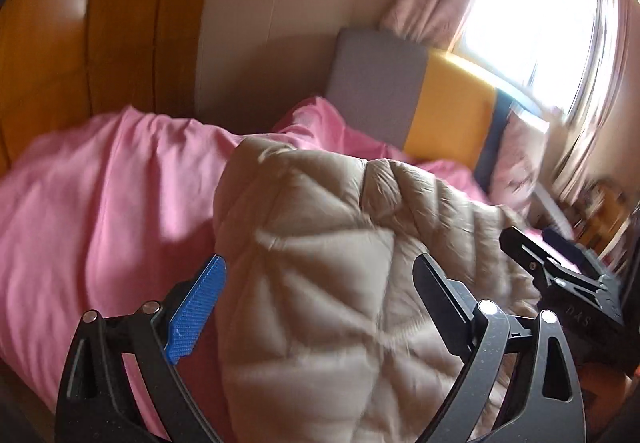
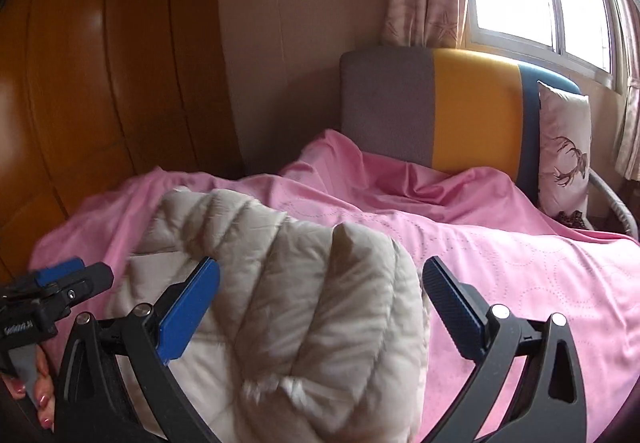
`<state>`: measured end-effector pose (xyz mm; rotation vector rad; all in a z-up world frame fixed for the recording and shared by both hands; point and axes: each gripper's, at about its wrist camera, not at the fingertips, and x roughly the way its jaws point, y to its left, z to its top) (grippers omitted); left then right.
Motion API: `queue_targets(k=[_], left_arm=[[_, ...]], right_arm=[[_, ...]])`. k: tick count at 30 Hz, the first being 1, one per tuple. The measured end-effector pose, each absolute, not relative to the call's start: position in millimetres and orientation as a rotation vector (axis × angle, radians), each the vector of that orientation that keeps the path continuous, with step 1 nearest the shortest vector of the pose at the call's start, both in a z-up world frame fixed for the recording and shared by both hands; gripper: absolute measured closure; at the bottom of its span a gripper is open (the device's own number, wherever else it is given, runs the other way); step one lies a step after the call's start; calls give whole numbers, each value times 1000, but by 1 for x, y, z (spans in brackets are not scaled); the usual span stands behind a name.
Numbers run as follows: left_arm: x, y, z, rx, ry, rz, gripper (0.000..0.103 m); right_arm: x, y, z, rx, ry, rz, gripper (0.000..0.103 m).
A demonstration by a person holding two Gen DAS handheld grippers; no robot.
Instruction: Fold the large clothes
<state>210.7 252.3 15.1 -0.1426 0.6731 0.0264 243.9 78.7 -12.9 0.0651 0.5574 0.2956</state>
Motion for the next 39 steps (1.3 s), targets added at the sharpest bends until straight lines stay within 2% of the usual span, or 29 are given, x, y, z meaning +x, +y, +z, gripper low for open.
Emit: queue_targets(k=[4, 5, 7, 17, 23, 29, 34, 39], left_arm=[[262, 235, -8, -27, 761, 66, 9], [272, 231, -17, -8, 790, 74, 4], [286, 229, -33, -22, 824, 49, 3], [313, 204, -66, 84, 824, 101, 3], [284, 204, -55, 98, 792, 107, 3], [220, 204, -34, 23, 749, 147, 3], [171, 206, -29, -30, 742, 167, 3], [124, 205, -28, -58, 738, 194, 3]], right_arm=[[285, 74, -34, 72, 690, 192, 2], [297, 67, -38, 99, 728, 181, 2], [309, 50, -52, 179, 770, 166, 2], [325, 21, -89, 192, 796, 165, 2], [296, 25, -74, 108, 738, 175, 2], [232, 25, -43, 55, 663, 173, 2], [176, 21, -42, 92, 677, 204, 2], [124, 24, -47, -16, 647, 180, 2]])
